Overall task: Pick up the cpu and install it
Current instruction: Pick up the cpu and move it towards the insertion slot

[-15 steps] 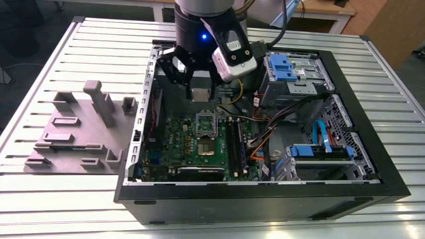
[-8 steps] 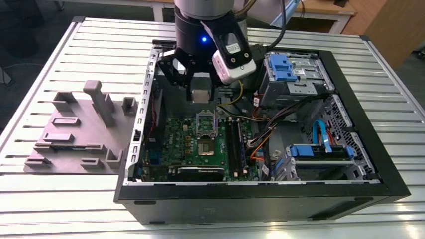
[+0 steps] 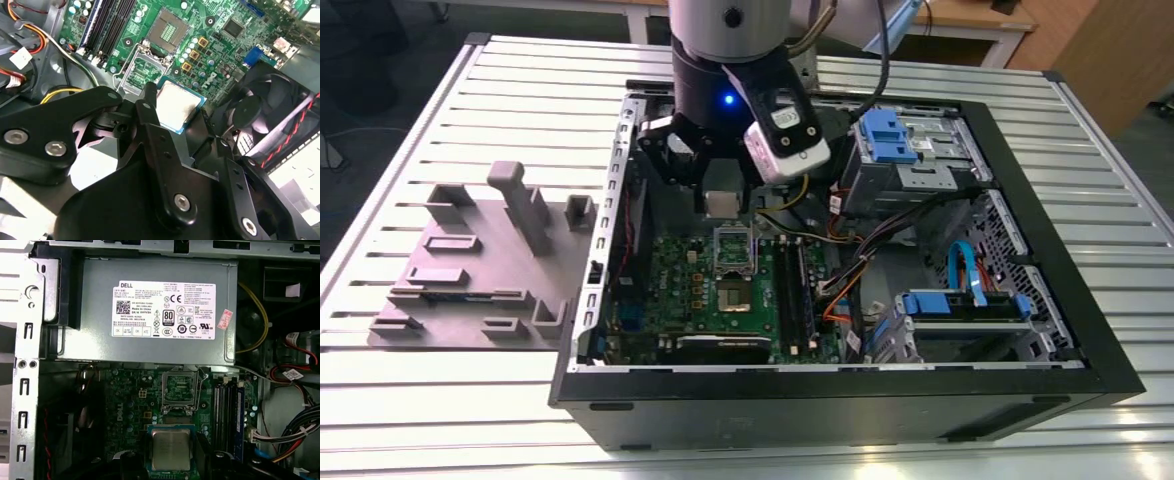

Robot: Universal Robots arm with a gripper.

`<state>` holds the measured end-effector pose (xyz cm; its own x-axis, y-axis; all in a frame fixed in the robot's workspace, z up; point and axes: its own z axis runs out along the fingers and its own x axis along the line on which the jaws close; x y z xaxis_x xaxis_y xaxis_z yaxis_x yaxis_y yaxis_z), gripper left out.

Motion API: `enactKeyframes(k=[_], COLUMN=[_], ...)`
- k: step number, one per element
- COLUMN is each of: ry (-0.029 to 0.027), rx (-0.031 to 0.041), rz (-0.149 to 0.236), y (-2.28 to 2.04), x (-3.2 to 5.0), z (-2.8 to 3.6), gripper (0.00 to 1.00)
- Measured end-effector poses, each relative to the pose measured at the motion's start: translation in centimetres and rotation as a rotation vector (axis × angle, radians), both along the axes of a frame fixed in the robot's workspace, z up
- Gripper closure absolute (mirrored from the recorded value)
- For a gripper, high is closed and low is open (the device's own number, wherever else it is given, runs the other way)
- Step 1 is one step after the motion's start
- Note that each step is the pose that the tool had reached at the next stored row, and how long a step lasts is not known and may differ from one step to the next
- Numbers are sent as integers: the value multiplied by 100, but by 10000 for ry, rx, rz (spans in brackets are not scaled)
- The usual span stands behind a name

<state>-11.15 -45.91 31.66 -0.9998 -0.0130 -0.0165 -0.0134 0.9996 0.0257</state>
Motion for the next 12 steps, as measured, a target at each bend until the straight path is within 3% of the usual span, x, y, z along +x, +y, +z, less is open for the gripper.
enactKeyframes(k=[12], ry=[2], rx=[-2], rz=[-1], y=[-27], x=[69], z=[-124], gripper=[53])
